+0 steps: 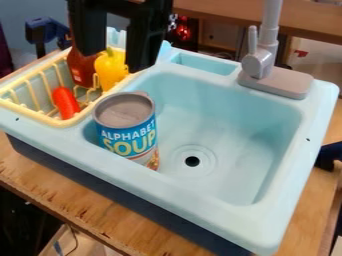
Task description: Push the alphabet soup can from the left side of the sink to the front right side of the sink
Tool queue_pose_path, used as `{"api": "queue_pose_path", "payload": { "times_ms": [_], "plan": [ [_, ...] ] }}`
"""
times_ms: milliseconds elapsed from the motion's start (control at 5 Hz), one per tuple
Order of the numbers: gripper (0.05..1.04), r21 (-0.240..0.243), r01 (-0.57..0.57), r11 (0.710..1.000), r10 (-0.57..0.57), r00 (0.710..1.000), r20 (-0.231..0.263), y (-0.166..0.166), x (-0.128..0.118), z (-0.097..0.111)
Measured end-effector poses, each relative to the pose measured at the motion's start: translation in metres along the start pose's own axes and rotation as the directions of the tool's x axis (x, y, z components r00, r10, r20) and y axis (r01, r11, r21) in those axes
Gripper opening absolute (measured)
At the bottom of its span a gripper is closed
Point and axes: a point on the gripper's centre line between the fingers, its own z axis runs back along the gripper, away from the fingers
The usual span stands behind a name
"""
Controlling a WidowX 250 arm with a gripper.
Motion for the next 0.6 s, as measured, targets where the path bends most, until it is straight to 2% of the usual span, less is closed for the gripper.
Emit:
{"api": "queue_pose_path", "payload": {
  "times_ms": [200, 400, 600],
  "plan": [
    [1.001, 0.001, 0.004, 1.0, -0.004, 1.0, -0.023, 0.0, 0.001, -0.005],
    [1.001, 0.023, -0.015, 1.0, 0.015, 1.0, -0.009, 0.019, 0.005, -0.006],
    [1.001, 0.096, -0.034, 0.995, 0.034, 0.999, -0.006, 0.046, 0.004, -0.006]
  ]
}}
